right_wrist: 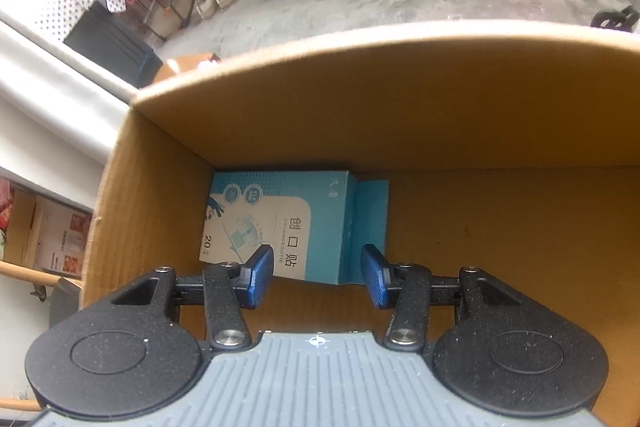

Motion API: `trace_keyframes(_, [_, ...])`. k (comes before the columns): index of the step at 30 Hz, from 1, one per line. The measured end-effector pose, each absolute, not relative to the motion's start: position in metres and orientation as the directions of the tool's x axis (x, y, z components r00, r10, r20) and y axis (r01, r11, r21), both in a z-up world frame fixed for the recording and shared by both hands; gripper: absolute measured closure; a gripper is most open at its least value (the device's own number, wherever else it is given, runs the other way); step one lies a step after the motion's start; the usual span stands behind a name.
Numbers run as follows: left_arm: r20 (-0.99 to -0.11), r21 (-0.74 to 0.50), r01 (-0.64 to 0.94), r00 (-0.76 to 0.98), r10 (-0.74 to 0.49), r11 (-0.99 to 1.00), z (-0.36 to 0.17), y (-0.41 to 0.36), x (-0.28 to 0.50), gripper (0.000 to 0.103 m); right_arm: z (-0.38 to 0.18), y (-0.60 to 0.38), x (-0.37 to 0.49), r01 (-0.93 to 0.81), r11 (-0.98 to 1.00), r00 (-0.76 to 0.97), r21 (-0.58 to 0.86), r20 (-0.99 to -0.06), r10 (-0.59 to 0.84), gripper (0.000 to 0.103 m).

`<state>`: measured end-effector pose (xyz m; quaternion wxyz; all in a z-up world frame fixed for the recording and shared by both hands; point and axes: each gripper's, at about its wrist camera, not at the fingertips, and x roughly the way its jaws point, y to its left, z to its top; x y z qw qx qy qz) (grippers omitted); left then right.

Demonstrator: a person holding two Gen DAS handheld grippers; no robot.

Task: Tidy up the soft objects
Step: 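Carry the bandage box into the cardboard box and open the right gripper, then grasp the blue-and-white wet-wipes pack with the right gripper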

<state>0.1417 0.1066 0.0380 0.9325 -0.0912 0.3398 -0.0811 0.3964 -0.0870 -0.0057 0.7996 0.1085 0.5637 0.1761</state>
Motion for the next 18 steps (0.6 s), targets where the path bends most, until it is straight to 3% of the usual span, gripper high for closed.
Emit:
trace_keyframes(9, [-0.558, -0.269, 0.099, 0.795, -0.238, 0.958, 0.045, 0.108, 0.123, 0.001, 0.073, -0.119, 0.352, -0.235, 0.892, 0.44, 0.386, -0.776, 0.451, 0.05])
trace_keyframes(18, [-0.51, -0.205, 0.116, 0.835, -0.207, 0.972, 0.05, 0.1, 0.095, 0.001, 0.163, -0.158, 0.242, -0.373, 0.853, 0.6, 0.365, -0.606, 0.522, 0.03])
